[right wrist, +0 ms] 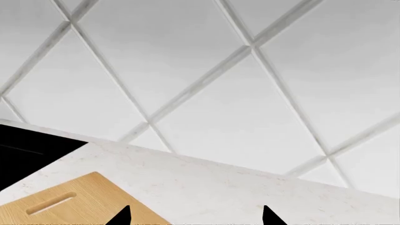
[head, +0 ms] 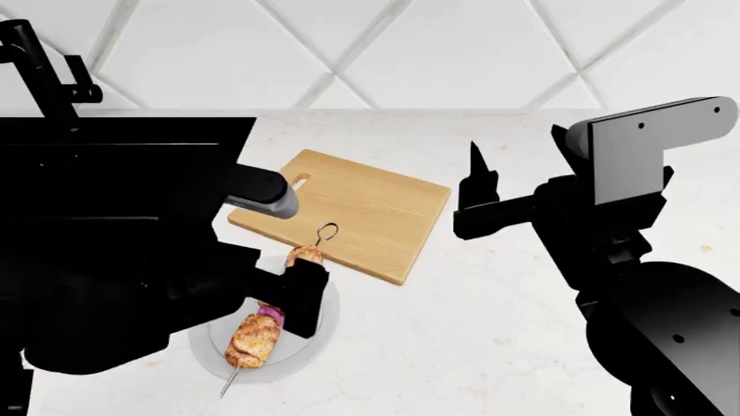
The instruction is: Pick the skewer from the plate and place it on the cutting board. Then pick the condiment bottle from the cabinet and place it next to the cutting board.
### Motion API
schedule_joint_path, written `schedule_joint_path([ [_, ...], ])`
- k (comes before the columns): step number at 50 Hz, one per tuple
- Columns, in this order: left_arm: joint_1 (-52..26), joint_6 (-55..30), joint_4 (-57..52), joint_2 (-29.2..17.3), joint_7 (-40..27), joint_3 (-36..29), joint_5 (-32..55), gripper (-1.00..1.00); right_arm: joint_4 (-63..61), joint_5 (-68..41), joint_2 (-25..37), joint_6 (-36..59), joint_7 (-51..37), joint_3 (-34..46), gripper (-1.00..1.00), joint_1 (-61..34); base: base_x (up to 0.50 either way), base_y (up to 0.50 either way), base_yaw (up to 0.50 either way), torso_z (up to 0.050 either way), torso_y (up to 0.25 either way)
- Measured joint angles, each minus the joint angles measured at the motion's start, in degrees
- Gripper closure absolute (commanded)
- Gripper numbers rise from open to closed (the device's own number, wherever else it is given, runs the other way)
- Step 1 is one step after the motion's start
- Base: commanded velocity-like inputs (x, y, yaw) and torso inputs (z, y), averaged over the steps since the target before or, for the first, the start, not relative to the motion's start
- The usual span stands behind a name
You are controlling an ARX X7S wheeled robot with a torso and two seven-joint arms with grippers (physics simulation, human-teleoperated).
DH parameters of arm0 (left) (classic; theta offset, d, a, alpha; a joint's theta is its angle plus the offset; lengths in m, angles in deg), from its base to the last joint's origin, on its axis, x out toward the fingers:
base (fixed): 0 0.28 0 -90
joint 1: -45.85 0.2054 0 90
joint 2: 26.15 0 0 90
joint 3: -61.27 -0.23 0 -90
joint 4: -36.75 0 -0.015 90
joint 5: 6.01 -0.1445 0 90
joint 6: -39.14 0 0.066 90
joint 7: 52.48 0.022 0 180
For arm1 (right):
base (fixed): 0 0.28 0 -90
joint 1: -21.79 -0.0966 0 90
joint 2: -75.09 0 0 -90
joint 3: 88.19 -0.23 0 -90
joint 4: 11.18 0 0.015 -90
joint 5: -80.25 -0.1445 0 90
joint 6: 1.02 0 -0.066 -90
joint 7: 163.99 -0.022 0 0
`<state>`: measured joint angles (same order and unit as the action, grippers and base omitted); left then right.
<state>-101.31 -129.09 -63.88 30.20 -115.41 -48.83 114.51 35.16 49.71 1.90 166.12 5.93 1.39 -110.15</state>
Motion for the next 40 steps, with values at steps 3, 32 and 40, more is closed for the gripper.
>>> schedule_joint_path([
  [3, 0.38, -0.02, 0.22, 0.09, 0.56, 0.0, -0.79, -1.0, 0.06, -0.08, 0.07, -0.13, -0.06, 0.0, -1.0, 0.11, 0.0, 0.0, 0.0, 0.0, 0.0],
  [32, 4.28, 0.83, 0.85, -0.64, 3.72, -0.68, -4.87, -1.0, 0.49, -0.89, 0.42, -0.93, -0.85, 0.03, -1.0, 0.8, 0.0, 0.0, 0.0, 0.0, 0.0],
  [40, 5.13, 1.19, 0.9, -0.92, 4.38, -0.91, -5.52, -1.0, 0.56, -1.14, 0.49, -1.1, -1.07, -0.02, -1.0, 1.02, 0.0, 0.0, 0.0, 0.0, 0.0],
])
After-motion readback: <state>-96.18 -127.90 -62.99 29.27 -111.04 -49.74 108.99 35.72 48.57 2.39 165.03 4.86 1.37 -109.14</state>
